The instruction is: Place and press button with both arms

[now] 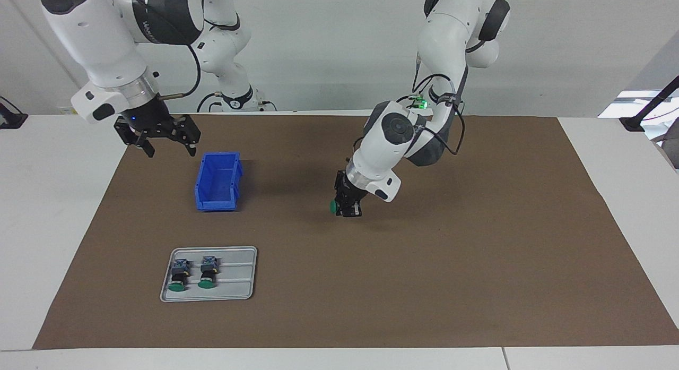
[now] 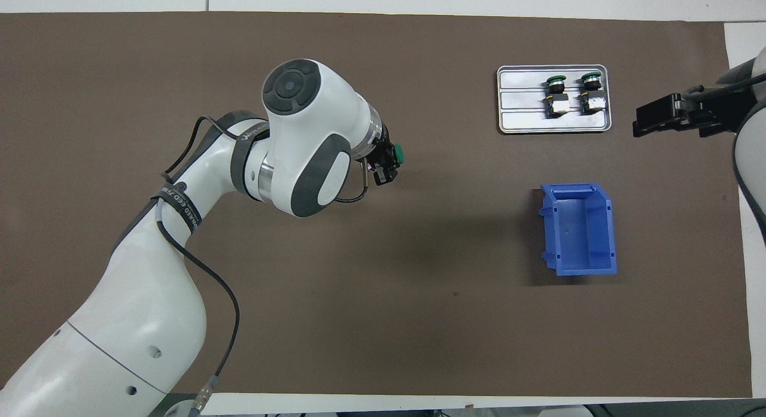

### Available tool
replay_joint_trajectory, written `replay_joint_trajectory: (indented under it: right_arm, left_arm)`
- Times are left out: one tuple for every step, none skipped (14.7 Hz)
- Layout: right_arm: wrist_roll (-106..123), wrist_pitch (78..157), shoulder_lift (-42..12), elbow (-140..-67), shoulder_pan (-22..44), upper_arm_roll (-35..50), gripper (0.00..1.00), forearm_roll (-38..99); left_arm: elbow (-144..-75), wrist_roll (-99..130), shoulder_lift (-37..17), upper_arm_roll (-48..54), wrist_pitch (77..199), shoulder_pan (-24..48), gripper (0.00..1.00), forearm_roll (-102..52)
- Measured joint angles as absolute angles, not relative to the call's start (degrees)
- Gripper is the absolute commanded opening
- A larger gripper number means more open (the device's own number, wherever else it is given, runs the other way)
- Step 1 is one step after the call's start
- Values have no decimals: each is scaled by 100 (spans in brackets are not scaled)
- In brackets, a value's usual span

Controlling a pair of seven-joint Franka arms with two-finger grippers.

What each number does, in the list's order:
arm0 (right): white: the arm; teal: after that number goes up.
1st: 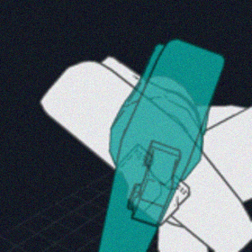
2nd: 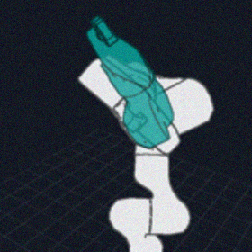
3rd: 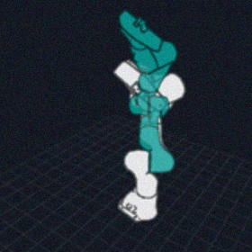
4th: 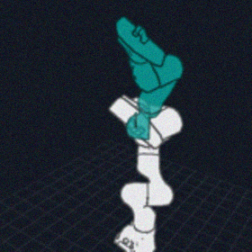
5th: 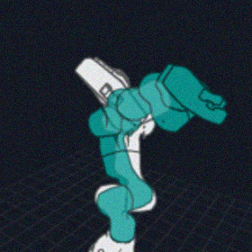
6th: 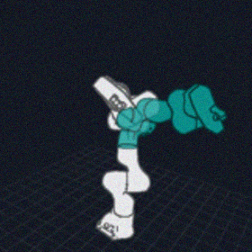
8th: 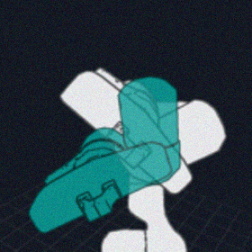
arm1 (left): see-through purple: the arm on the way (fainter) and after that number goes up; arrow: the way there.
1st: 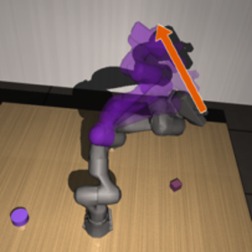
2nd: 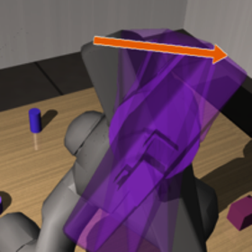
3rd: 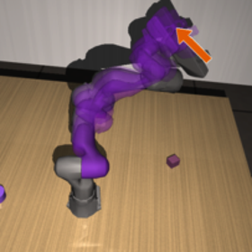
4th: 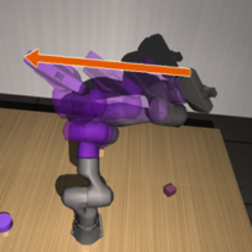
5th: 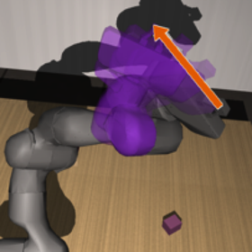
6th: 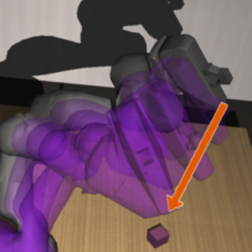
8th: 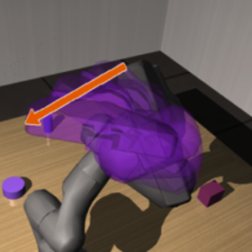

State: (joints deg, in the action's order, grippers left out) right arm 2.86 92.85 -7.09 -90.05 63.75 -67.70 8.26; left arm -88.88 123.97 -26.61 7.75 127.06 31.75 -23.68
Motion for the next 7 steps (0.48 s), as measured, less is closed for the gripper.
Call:
replay_joint_trajectory:
  right_arm:
    - [286,9285,-709,-9005,6366,-6770,98,826]
    - [286,9285,-709,-9005,6353,-6771,98,825]
    - [286,9285,-709,-9005,6342,-6772,98,825]
    - [286,9285,-709,-9005,6335,-6776,98,825]
    - [286,9285,-709,-9005,6334,-6781,98,825]
    - [286,9285,-709,-9006,6334,-6784,98,825]
    - [286,9284,-709,-9007,6332,-6789,98,825]
  left_arm:
    - [-8995,12139,-2541,773,12811,3110,0,-2667]
    - [-9157,11877,-2421,772,12927,3065,0,-2956]
    - [-9368,11570,-2308,772,13068,3030,0,-3278]
    - [-9629,11113,-2191,772,13252,2996,0,-3698]
    - [-9910,10555,-2074,772,13390,2952,0,-4191]
    - [-10176,9955,-1957,771,13469,2884,0,-4783]
    - [-10446,9256,-1841,768,13521,2787,0,-5500]
